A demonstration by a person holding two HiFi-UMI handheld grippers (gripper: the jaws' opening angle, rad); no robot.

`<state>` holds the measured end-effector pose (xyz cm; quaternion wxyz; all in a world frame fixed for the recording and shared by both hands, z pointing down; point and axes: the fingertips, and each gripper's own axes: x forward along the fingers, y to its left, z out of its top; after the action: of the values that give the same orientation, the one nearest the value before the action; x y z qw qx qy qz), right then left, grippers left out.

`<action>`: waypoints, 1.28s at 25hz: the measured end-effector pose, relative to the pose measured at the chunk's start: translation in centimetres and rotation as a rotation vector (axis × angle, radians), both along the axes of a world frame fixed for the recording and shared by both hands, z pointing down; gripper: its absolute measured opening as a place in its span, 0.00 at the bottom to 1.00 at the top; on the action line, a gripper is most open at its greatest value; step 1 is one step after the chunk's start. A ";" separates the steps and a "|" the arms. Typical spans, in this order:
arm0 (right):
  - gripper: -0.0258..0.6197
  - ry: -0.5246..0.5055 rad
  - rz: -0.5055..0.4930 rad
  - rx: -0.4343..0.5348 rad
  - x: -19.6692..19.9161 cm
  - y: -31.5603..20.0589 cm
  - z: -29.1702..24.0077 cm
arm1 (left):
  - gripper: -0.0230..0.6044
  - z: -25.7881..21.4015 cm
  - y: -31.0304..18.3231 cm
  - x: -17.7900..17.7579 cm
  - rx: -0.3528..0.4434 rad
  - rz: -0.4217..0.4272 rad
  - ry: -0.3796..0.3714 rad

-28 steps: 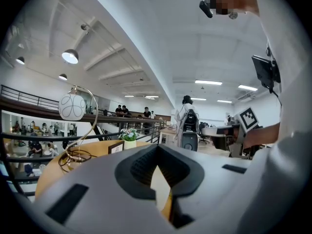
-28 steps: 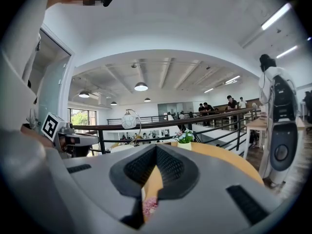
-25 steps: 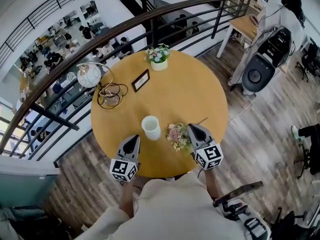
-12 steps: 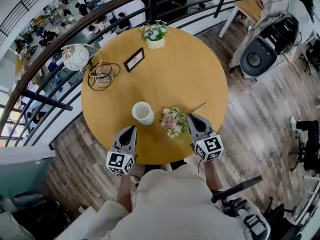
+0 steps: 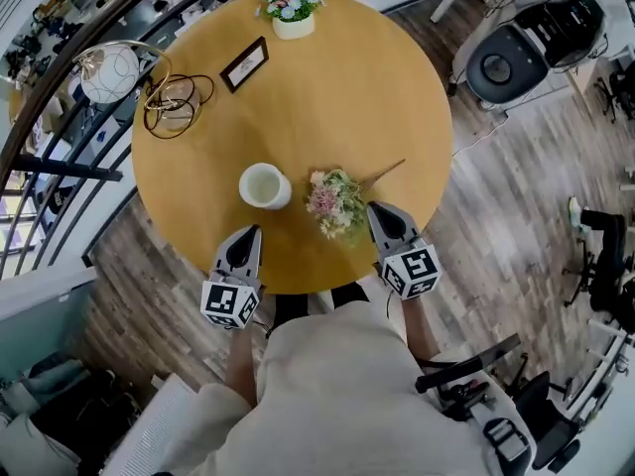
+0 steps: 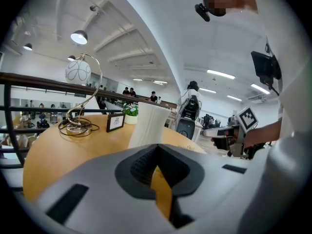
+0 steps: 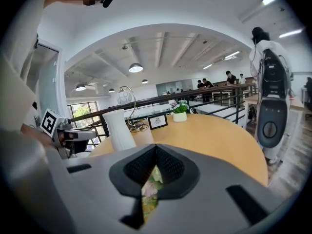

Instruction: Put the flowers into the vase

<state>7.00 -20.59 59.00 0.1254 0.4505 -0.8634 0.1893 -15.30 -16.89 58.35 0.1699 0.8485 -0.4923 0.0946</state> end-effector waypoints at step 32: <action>0.44 1.223 -0.697 0.248 1.5 -0.6 12.0 | 0.05 -0.1 0.3 -0.2 -0.007 -0.032 0.010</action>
<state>8.49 -21.20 71.00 0.5882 0.1848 -0.7473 -0.2477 -15.54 -16.63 58.20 0.1768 0.8403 -0.5046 0.0896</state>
